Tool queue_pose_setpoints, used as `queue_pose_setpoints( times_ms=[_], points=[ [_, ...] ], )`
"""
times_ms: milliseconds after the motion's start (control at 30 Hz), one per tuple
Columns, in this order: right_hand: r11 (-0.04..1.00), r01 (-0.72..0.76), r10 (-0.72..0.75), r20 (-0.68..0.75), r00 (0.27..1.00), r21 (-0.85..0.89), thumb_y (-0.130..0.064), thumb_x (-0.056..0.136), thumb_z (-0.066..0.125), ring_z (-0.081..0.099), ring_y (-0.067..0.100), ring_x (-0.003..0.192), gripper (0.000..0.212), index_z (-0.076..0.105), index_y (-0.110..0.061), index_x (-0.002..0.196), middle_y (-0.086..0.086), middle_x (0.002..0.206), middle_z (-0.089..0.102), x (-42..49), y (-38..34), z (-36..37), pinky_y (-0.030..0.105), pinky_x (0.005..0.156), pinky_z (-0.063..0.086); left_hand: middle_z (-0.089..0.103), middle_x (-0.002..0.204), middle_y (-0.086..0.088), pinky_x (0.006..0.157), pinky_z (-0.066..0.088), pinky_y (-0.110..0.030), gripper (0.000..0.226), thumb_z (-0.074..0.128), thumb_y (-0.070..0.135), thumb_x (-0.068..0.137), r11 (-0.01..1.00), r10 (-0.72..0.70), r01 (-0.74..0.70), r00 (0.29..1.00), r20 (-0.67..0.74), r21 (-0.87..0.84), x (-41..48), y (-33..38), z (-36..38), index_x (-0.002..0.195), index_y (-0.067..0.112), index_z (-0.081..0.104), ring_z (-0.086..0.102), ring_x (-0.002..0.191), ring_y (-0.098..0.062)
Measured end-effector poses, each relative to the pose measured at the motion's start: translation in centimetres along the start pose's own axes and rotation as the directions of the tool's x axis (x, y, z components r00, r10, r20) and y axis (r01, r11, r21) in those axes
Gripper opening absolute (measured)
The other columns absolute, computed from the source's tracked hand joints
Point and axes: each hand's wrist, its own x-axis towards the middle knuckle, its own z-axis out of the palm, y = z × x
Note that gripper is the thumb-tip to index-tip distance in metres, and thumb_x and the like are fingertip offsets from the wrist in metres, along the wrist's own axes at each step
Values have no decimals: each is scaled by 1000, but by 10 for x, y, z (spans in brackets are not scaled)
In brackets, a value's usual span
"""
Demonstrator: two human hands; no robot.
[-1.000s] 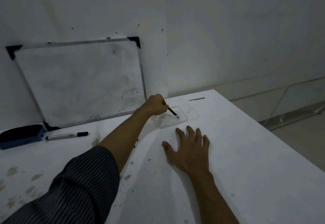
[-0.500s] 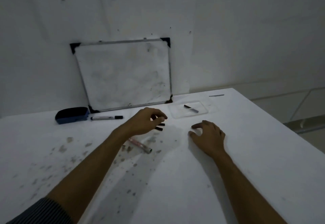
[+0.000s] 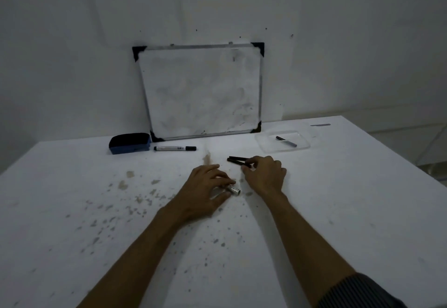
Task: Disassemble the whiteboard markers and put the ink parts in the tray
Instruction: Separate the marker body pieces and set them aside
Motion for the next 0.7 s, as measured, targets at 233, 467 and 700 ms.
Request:
queue_pose_setpoints(
  times_ms=[233, 467, 700],
  points=[
    [907, 94, -99, -10, 995, 410, -40, 96, 67, 67, 10, 89, 19, 73, -27, 107, -6, 106, 71, -13, 10, -5, 21, 81, 50, 69, 129, 9, 106, 28, -37, 33, 49, 46, 100, 1000, 18, -18, 986, -165, 2, 19, 5, -2, 118, 31, 72, 57, 126, -14],
    [499, -149, -65, 208, 976, 854, -27, 98, 68, 71, 12, 84, 17, 75, -17, 110, 0, 99, 78, -16, -20, -14, 27, 74, 57, 73, 113, 6, 93, 38, -37, 25, 54, 33, 104, 998, -61, 60, 859, -508, -18, 23, -8, -43, 119, 23, 71, 64, 110, -16],
    [376, -236, -146, 309, 940, 896, -32, 97, 68, 66, 13, 85, 25, 76, -13, 113, 1, 90, 70, -10, -58, 12, 31, 84, 58, 75, 87, 13, 62, 57, -26, 27, 59, 52, 99, 682, -592, 481, 805, -30, -551, -23, -24, -56, 110, 34, 76, 68, 68, -8]
  ],
)
